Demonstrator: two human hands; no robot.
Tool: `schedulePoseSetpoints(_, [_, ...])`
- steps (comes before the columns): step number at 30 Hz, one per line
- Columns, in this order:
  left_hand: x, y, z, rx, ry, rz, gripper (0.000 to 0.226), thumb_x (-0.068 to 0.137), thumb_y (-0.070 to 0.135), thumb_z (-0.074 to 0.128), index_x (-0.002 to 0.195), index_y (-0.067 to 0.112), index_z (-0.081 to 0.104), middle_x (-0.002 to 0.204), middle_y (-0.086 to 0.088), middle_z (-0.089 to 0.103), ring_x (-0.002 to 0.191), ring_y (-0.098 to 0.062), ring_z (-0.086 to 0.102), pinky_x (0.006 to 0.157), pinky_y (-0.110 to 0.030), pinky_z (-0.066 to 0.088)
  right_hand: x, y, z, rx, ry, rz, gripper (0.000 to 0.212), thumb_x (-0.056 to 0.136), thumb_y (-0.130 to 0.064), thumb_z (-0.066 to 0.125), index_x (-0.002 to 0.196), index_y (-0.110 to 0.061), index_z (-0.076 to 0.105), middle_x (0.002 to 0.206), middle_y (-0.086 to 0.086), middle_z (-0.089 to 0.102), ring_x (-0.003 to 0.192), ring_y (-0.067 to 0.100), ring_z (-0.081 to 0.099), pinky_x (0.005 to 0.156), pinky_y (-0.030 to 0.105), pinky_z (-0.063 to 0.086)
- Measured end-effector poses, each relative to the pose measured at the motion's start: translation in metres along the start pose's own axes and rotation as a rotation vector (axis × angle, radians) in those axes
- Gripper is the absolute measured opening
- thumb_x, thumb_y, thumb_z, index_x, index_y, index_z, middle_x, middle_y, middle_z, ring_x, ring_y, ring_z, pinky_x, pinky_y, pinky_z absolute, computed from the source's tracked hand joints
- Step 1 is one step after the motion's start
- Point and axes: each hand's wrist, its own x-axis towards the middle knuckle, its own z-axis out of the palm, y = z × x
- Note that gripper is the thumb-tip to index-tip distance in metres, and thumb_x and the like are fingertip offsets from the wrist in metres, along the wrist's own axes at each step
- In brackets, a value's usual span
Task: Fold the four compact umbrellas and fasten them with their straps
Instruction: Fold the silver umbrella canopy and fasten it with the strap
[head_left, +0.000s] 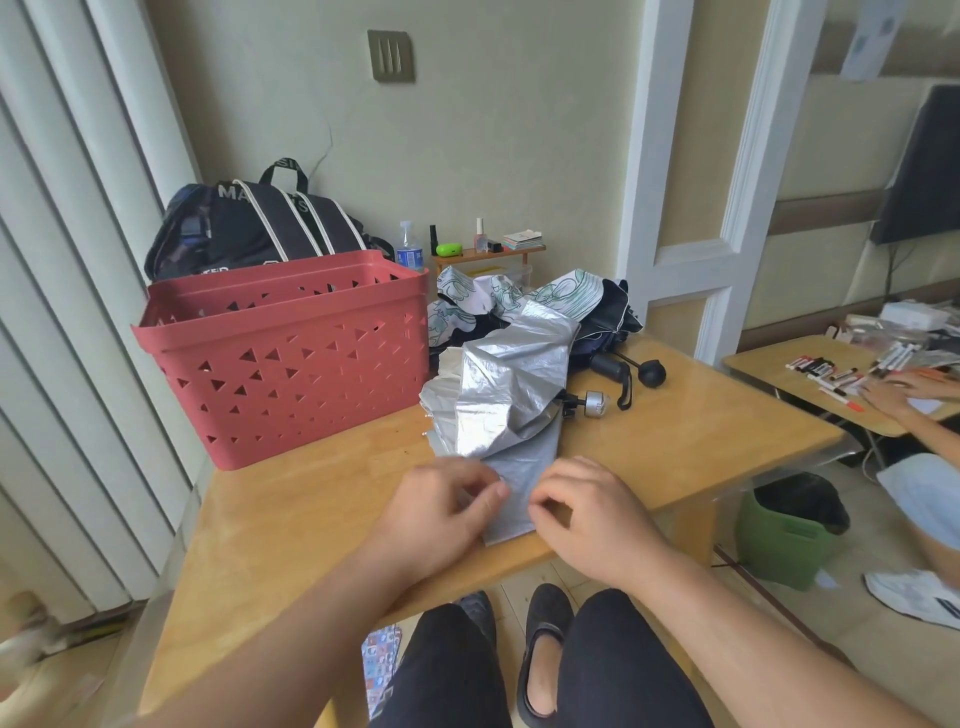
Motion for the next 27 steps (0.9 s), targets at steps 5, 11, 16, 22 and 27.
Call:
schedulePoseSetpoints(5, [0.041, -0.002, -0.020, -0.193, 0.095, -0.313, 0.055, 0.098, 0.036, 0.068, 0.141, 0.059, 0.042, 0.126, 0.007, 0.054, 0.116, -0.012, 0.050, 0.100, -0.038, 0.046, -0.002, 0.005, 0.003, 0.025, -0.073, 0.101, 0.012, 0.089, -0.038, 0.066, 0.083, -0.033, 0.075, 0.091, -0.026, 0.062, 0.100, 0.002, 0.054, 0.087, 0.025, 0.051])
schedulePoseSetpoints(11, [0.066, 0.003, -0.027, -0.617, 0.099, -0.346, 0.042, 0.093, 0.007, 0.076, 0.122, 0.038, 0.069, 0.086, -0.008, 0.052, 0.074, -0.017, 0.049, 0.058, -0.019, 0.044, 0.012, -0.004, -0.014, 0.321, -0.076, 0.350, 0.009, 0.090, -0.026, 0.073, 0.091, -0.034, 0.075, 0.093, -0.019, 0.068, 0.090, -0.002, 0.063, 0.080, 0.020, 0.053])
schedulePoseSetpoints(16, [0.069, 0.010, -0.029, -0.767, 0.276, -0.346, 0.024, 0.094, 0.002, 0.073, 0.108, 0.022, 0.072, 0.073, -0.003, 0.050, 0.061, -0.011, 0.049, 0.052, -0.015, 0.041, 0.054, -0.008, -0.026, 0.442, 0.182, 0.459, 0.022, 0.100, -0.017, 0.062, 0.115, -0.033, 0.062, 0.100, -0.013, 0.066, 0.089, 0.002, 0.062, 0.080, 0.024, 0.051])
schedulePoseSetpoints(22, [0.071, 0.013, -0.021, -0.854, 0.337, -0.338, 0.026, 0.094, 0.003, 0.075, 0.100, 0.029, 0.075, 0.076, -0.003, 0.054, 0.076, -0.019, 0.057, 0.076, -0.034, 0.050, 0.078, -0.022, -0.014, 0.841, 0.192, 0.574, 0.040, 0.096, -0.017, 0.072, 0.125, -0.036, 0.053, 0.104, 0.006, 0.076, 0.095, 0.018, 0.072, 0.087, 0.035, 0.057])
schedulePoseSetpoints(27, [0.064, 0.014, -0.018, -0.841, 0.346, -0.340, 0.024, 0.094, 0.004, 0.074, 0.102, 0.026, 0.073, 0.072, 0.002, 0.056, 0.072, -0.019, 0.052, 0.067, -0.036, 0.044, 0.083, -0.016, -0.022, 0.882, 0.265, 0.604, 0.029, 0.090, 0.002, 0.075, 0.105, -0.021, 0.064, 0.088, 0.003, 0.079, 0.084, 0.013, 0.074, 0.078, 0.030, 0.056])
